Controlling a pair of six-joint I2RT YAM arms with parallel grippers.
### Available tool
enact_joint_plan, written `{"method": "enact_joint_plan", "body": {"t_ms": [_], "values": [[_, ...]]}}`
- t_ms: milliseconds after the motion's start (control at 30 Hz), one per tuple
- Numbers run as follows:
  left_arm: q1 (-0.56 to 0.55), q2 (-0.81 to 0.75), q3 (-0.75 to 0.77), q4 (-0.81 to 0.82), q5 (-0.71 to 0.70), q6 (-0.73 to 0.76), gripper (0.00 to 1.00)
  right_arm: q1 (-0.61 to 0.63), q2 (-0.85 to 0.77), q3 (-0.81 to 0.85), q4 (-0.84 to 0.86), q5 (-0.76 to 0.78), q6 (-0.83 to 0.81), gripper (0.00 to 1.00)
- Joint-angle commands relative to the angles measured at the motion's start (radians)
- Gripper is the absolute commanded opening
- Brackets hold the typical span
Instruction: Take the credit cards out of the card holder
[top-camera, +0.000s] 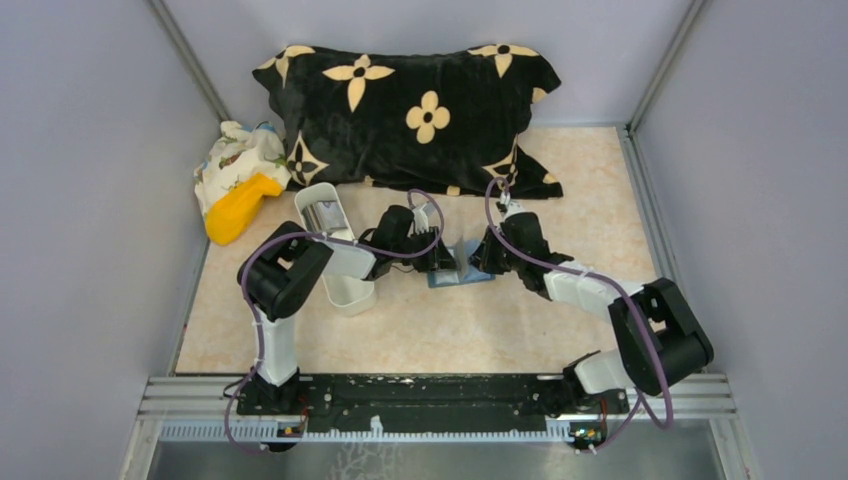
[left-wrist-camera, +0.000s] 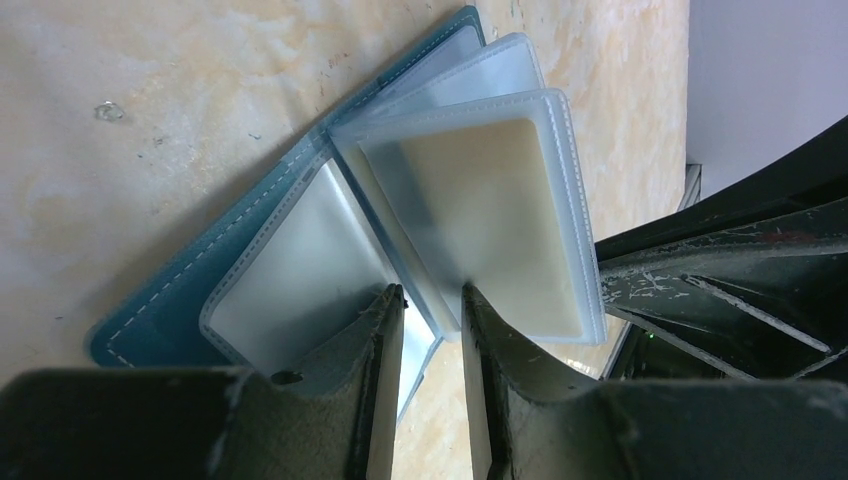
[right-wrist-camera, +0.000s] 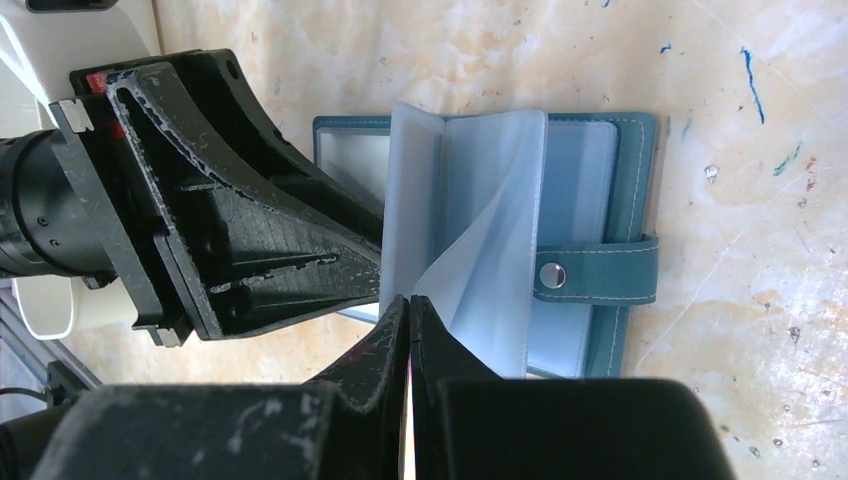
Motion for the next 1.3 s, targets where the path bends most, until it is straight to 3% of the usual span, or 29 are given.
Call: {"method": "enact_joint_plan", "body": {"t_ms": [0,367,767,1267], "values": [[0.01,0.001,-0.014,0.012,0.017,0.006,0.34,0.014,0.016,0.049,0.045,-0.016,-0.019,0.0],[0.01,-0.203,-0.046,-0.095,-0.084,0.052,0.34,0.045,0.118,0.036,0.094,-0.023,-0.016,0.0],[0.019,-0.191,-0.082,-0.078,-0.078,0.041,0.33,0.058,0.086,0.076,0.071,-0.029,-0.023,0.0],[0.063,-0.388,-0.141,-0.122,-0.161,0.063,0.32,0.136,0.219,0.11,0.138,-0.052,0.016,0.0]]}}
